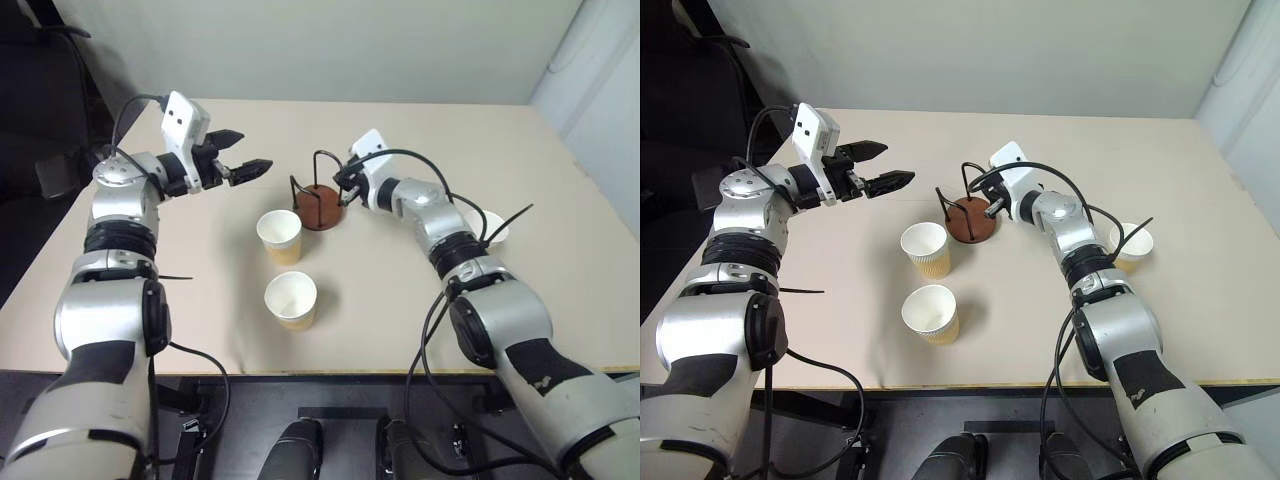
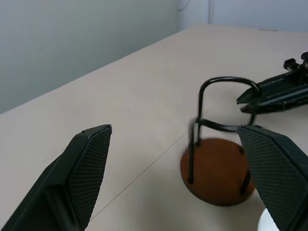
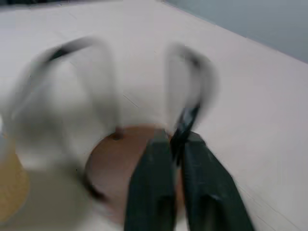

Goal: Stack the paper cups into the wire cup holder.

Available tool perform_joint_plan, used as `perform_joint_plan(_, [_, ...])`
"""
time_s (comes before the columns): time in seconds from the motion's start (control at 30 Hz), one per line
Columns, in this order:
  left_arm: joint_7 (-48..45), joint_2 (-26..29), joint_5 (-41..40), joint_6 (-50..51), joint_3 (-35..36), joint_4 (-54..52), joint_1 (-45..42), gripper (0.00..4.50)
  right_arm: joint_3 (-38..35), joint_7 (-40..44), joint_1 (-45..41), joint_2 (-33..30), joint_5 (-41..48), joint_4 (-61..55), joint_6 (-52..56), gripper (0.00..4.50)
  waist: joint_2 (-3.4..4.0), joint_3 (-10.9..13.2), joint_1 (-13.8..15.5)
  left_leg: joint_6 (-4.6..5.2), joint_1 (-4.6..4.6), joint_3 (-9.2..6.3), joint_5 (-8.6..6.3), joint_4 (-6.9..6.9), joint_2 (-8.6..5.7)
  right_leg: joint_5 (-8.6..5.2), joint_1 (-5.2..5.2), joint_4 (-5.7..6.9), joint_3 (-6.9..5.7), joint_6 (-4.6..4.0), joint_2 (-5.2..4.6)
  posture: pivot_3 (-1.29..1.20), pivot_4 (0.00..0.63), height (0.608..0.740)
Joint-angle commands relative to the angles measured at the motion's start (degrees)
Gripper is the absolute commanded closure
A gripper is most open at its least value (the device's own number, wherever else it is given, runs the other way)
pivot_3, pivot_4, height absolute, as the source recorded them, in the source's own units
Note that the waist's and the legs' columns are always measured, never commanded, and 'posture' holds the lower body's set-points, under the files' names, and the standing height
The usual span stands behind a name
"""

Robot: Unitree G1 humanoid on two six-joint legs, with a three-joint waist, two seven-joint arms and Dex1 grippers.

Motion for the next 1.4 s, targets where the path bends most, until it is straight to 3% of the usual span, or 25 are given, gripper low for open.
perform_joint_plan(0.03, [0.1,0.9,-0.5,-0.5,0.9,-2.1,-0.3,0.00,-0.2,1.5,0.7,-1.6,-0.4,-2.5,2.1,4.48,0.00,0.0,0.1,0.03,-0.02,0.01,0.00,0.00,-0.02,0.00,-0.02,0.00,0.00,-0.02,0.00,0.00,0.150,0.740])
perform_joint_plan(0.23, [-0.1,0.8,-0.3,-0.6,0.7,-1.6,-0.4,0.00,-0.5,3.4,5.5,-5.7,0.3,-13.5,10.9,4.48,0.00,0.0,0.4,0.10,-0.02,-0.01,0.04,0.03,-0.10,0.03,0.02,0.02,-0.02,-0.13,-0.04,0.00,0.150,0.740])
perform_joint_plan(0.8, [-0.3,-2.3,0.7,-1.4,-0.3,0.8,-2.3,0.00,-1.8,7.3,29.2,-23.6,7.4,-65.6,52.0,4.48,-0.03,0.0,0.7,0.20,0.22,0.02,0.35,0.14,-0.18,0.13,0.33,0.04,0.06,-0.03,-0.09,0.00,0.150,0.740])
perform_joint_plan(1.03, [-0.3,-3.0,1.1,-1.8,-0.5,1.6,-3.1,0.00,-2.4,6.5,32.1,-23.8,12.5,-73.7,60.6,4.48,-0.05,0.0,0.2,0.33,0.68,0.17,0.50,0.04,-0.16,0.10,0.66,0.02,0.25,0.05,0.00,0.00,0.150,0.740])
perform_joint_plan(1.4, [-0.2,-3.1,1.4,-2.1,-0.3,2.1,-3.4,0.00,-2.9,4.4,30.5,-21.8,16.7,-74.2,63.1,4.48,-0.06,0.0,-0.2,0.38,0.83,0.24,0.55,-0.04,-0.09,0.10,0.72,0.00,0.37,0.07,0.10,0.00,0.150,0.740])
